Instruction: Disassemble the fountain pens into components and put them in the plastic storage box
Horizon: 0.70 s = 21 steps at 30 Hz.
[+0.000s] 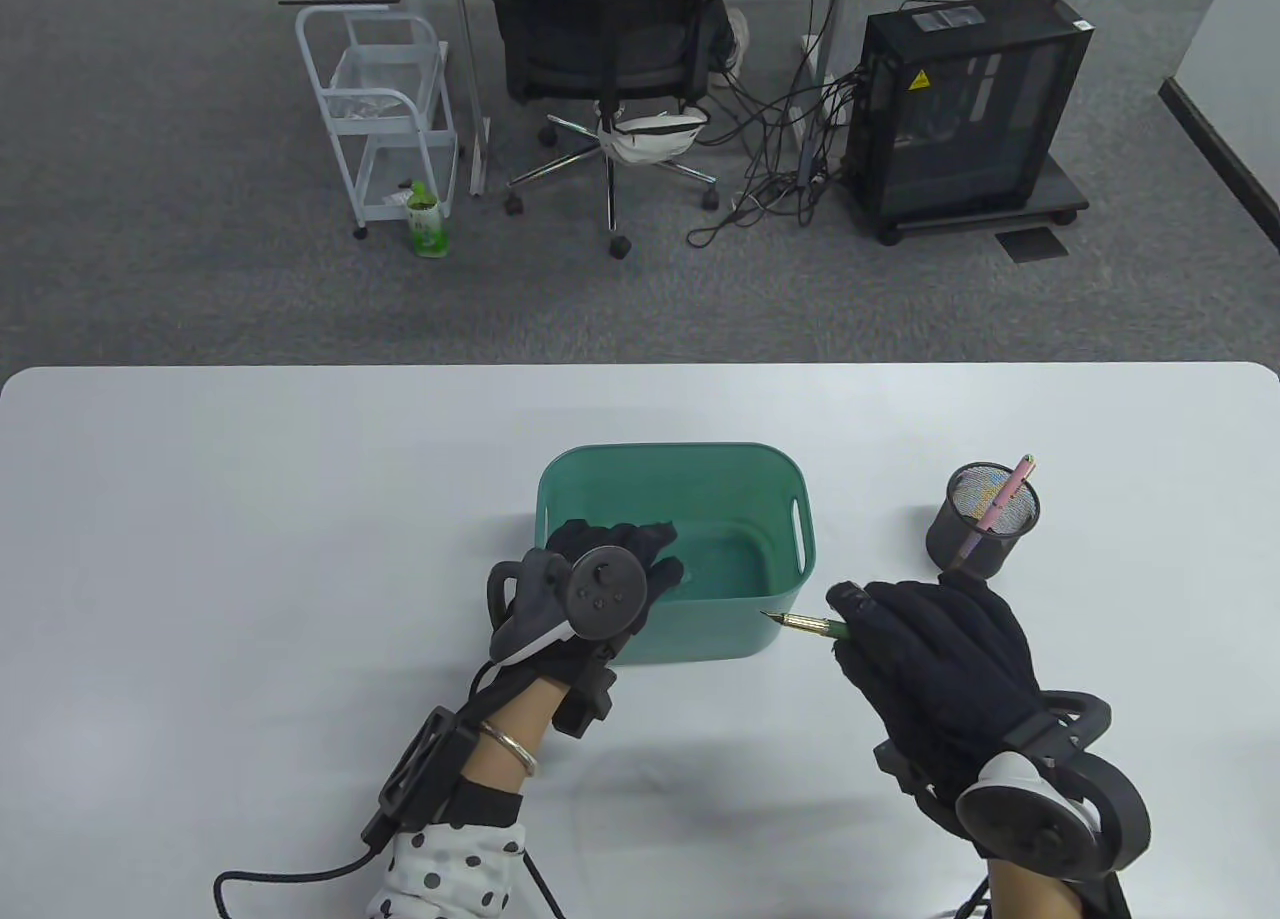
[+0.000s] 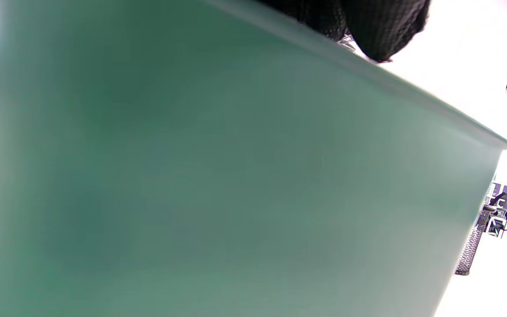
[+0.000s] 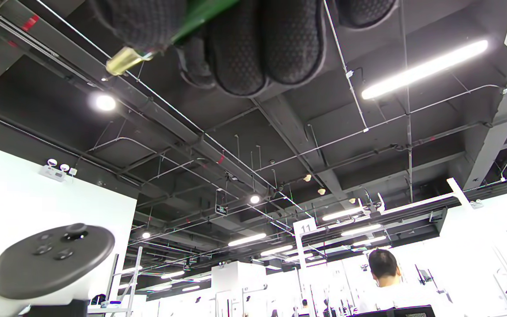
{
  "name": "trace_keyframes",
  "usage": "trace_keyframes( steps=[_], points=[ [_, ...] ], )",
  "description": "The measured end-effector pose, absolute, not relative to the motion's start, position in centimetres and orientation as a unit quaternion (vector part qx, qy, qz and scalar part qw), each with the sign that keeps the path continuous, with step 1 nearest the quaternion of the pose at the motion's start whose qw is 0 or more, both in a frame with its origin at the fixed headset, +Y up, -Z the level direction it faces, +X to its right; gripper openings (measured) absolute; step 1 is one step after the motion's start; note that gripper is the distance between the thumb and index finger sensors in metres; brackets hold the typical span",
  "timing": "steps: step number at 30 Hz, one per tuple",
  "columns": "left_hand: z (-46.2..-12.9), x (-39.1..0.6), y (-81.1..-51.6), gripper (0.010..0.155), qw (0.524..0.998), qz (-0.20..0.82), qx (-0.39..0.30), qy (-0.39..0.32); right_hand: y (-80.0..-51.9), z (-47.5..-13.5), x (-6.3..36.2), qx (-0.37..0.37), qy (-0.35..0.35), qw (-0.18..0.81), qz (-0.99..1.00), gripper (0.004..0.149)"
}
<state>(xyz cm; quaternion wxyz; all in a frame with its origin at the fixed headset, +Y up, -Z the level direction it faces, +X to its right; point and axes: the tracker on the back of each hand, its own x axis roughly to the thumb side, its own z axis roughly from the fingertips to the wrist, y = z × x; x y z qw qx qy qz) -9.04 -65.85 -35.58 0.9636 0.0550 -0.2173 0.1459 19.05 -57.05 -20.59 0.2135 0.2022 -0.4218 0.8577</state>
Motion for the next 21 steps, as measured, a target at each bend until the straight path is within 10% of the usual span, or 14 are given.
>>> trace_keyframes(
  steps=[21],
  points=[
    [-27.0,-10.8,-62.1,0.068,0.920,0.186,0.195,-0.284,-57.9,-21.3,17.7,0.214,-0.406,0.173,0.872,0.044]
  ],
)
